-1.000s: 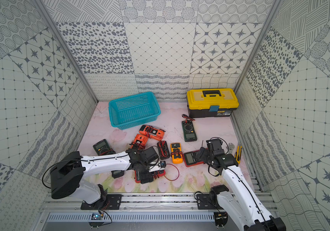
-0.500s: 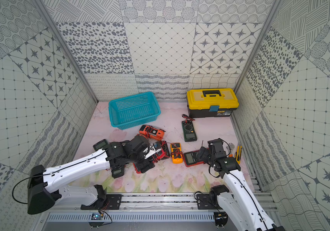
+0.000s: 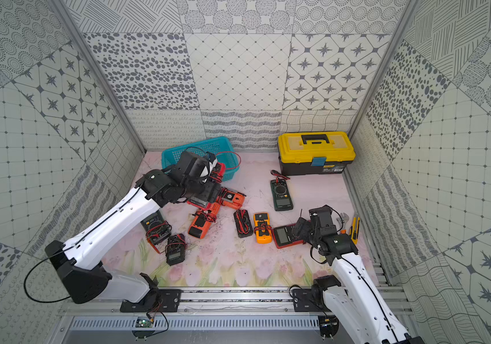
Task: Put the multimeter into the basket
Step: Pick up the multimeter from the center of the board, then place the multimeter in the basket.
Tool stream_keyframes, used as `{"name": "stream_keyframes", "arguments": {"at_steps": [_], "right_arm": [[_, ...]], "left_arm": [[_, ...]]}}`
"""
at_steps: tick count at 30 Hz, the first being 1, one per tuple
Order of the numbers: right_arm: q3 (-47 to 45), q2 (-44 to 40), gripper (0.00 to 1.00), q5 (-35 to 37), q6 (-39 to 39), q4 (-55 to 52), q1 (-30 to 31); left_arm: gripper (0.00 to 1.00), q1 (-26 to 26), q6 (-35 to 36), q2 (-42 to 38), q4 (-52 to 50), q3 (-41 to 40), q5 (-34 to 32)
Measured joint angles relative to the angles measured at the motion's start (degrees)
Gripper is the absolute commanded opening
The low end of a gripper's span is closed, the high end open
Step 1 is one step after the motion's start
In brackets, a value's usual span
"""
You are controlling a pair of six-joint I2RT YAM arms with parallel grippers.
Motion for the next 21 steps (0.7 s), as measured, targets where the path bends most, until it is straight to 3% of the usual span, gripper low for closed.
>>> {"name": "stream_keyframes", "arguments": {"at_steps": [9, 21], "right_arm": [[0.0, 0.0, 0.98, -0.7, 0.2, 0.4, 0.0], [0.0, 0.0, 0.98, -1.3, 1.1, 0.4, 0.0]], "left_arm": [[0.00, 13.3, -7.6, 16.9, -1.0, 16.7, -3.2], [0.00, 25.1, -16.7, 34.1, -1.3, 28.0, -4.4]]}}
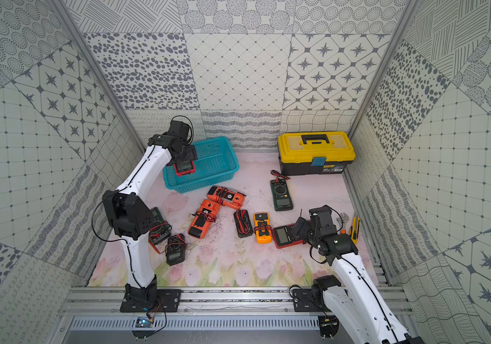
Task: Put the multimeter into the basket
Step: Place the multimeter in the basket.
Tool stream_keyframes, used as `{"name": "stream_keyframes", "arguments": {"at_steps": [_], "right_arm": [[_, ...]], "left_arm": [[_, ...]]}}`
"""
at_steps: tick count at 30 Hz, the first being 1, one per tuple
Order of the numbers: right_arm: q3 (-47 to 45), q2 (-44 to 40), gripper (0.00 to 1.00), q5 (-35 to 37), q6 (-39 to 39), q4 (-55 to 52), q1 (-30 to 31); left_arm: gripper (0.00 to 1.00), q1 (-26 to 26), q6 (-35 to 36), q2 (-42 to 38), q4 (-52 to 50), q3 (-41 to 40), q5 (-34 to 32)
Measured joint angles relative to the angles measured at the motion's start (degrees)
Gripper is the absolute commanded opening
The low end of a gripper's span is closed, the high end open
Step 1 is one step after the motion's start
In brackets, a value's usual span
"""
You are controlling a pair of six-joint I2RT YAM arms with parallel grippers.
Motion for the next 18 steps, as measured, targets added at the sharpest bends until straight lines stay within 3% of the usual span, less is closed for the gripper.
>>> {"name": "stream_keyframes", "arguments": {"at_steps": [11, 18], "right_arm": [[0.0, 0.0, 0.99, 0.0, 0.9, 0.0, 0.0], [0.0, 0.0, 0.98, 0.0, 1.1, 0.0, 0.0]], "left_arm": [[0.00, 3.6, -0.8, 13.3, -0.3, 10.1, 2.3], [0.00, 4.0, 0.6, 17.9, -1.6, 11.4, 4.0]]}}
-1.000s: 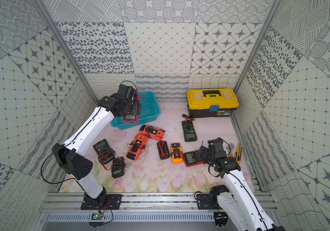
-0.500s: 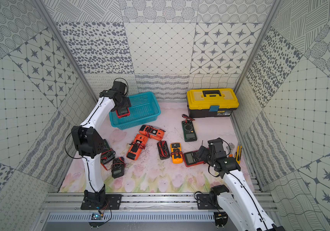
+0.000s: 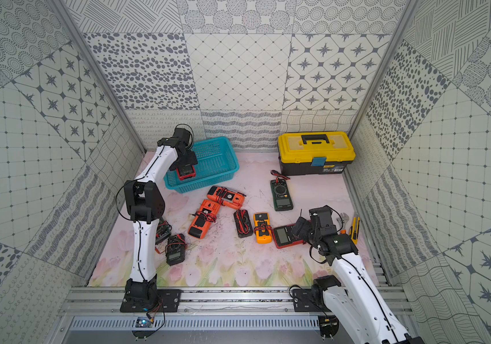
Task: Put the multimeter into the basket
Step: Place the multimeter in the basket, then pick up the multimeter from the center of the board.
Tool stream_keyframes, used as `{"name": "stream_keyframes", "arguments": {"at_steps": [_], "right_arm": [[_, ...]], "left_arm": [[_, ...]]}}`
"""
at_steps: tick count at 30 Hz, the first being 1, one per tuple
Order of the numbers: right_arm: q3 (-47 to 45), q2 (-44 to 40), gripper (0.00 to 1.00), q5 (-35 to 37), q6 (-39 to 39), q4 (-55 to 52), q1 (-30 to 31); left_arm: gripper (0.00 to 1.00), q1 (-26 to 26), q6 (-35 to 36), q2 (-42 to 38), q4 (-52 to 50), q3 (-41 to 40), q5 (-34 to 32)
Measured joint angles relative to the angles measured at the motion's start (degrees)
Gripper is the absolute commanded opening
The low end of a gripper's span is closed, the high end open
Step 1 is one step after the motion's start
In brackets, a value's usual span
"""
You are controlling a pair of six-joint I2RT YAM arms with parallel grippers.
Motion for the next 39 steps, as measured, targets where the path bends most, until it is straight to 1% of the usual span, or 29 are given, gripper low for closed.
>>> {"name": "stream_keyframes", "arguments": {"at_steps": [7, 8, 9, 11, 13, 17, 18, 20, 23, 25, 29, 33, 39], "right_arm": [[0.0, 0.0, 0.98, 0.0, 0.0, 0.0, 0.0], [0.0, 0.0, 0.99, 0.0, 0.0, 0.0, 0.0], [0.0, 0.0, 0.98, 0.0, 0.0, 0.0, 0.0], [0.0, 0.0, 0.98, 0.0, 0.0, 0.0, 0.0], [-0.1, 0.0, 0.98, 0.1, 0.0, 0.2, 0.0], [-0.3, 0.0, 0.99, 0.2, 0.1, 0.4, 0.0], [-0.3, 0.0, 0.98, 0.2, 0.1, 0.4, 0.0], [-0.3, 0.0, 0.98, 0.3, 0.2, 0.4, 0.0], [-0.3, 0.0, 0.98, 0.3, 0.2, 0.4, 0.0], [-0.3, 0.0, 0.98, 0.3, 0.2, 0.4, 0.0], [-0.3, 0.0, 0.98, 0.3, 0.2, 0.4, 0.0], [-0.3, 0.0, 0.98, 0.3, 0.1, 0.5, 0.0], [-0.3, 0.0, 0.98, 0.3, -0.1, 0.9, 0.0]], "left_arm": [[0.00, 0.6, 2.9, 1.8, 0.1, -2.5, 2.6], [0.02, 0.7, 3.3, 1.8, 0.1, -3.0, 3.0], [0.05, 0.8, 3.6, 1.8, 0.1, -3.3, 3.4], [0.20, 0.9, 4.4, 1.9, 0.2, -4.1, 4.0], [0.29, 1.0, 4.9, 2.4, 0.2, -4.5, 4.6], [0.35, 1.0, 6.1, 4.0, 0.3, -4.9, 5.5], [0.38, 1.0, 6.2, 4.2, 0.6, -4.9, 5.5], [0.54, 1.1, 6.6, 4.4, 0.6, -4.9, 5.8], [0.84, 1.2, 7.1, 4.5, 0.6, -4.8, 6.2], [0.99, 1.2, 7.5, 4.5, 0.7, -4.8, 6.4], [0.99, 1.2, 8.0, 4.4, 0.1, -4.6, 6.6], [0.99, 1.2, 8.2, 3.1, -1.0, -2.1, 7.3], [0.99, 1.2, 8.3, -2.1, -1.8, 1.7, 9.6]]}}
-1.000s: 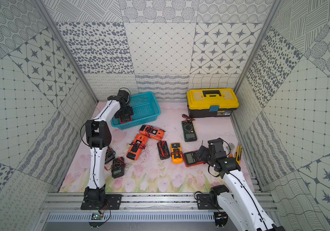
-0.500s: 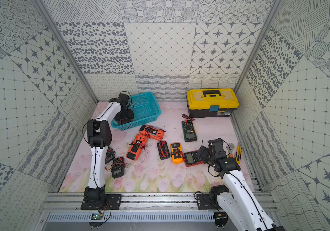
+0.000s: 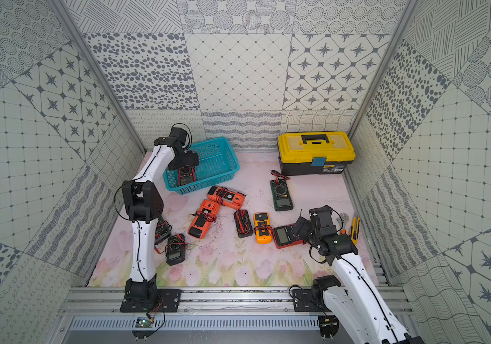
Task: Put the multimeter into the basket
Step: Pick up the multimeter from the center of the board.
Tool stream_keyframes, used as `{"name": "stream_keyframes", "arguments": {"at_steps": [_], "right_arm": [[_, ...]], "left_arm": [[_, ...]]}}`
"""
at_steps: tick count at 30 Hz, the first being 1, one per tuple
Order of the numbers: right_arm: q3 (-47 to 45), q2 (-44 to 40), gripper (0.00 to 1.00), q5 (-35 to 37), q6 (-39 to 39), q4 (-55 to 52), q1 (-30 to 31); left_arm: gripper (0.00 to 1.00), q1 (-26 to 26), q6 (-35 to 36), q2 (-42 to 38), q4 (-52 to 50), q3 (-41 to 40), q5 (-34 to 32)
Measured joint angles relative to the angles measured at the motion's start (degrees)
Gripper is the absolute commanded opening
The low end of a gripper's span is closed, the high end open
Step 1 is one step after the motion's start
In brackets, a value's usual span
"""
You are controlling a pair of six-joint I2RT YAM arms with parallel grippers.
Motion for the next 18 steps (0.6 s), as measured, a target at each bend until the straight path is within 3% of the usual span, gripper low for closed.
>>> {"name": "stream_keyframes", "arguments": {"at_steps": [7, 10, 18], "right_arm": [[0.0, 0.0, 0.98, 0.8, 0.1, 0.0, 0.0], [0.0, 0.0, 0.98, 1.4, 0.4, 0.0, 0.0], [-1.0, 0.0, 0.99, 1.8, 1.3, 0.4, 0.0]], "left_arm": [[0.99, 0.0, -0.1, -8.5, -0.9, -1.9, 3.9], [0.99, -0.8, -0.1, -15.1, 0.2, -10.4, 6.1], [0.99, -7.3, 0.9, -37.7, 8.5, -44.5, 11.1]]}}
